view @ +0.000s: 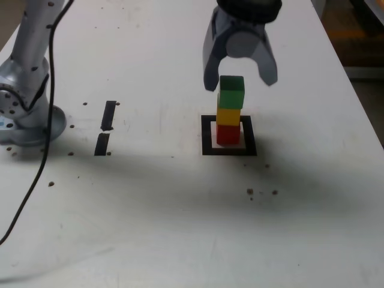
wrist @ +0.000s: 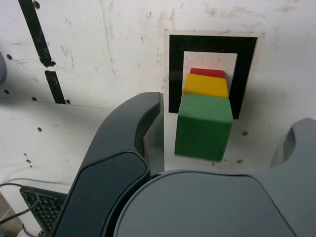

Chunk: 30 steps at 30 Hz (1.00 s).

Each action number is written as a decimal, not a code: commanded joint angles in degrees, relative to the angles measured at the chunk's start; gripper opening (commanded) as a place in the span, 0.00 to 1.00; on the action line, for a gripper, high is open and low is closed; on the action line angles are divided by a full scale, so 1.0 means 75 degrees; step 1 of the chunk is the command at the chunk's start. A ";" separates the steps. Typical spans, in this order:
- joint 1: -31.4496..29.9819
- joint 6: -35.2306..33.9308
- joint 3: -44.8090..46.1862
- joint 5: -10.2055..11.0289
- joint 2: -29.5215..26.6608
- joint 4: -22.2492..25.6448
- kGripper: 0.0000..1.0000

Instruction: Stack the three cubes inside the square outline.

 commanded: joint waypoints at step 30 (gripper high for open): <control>0.0184 0.1172 0.6979 0.0046 -0.3625 -0.2119 1.00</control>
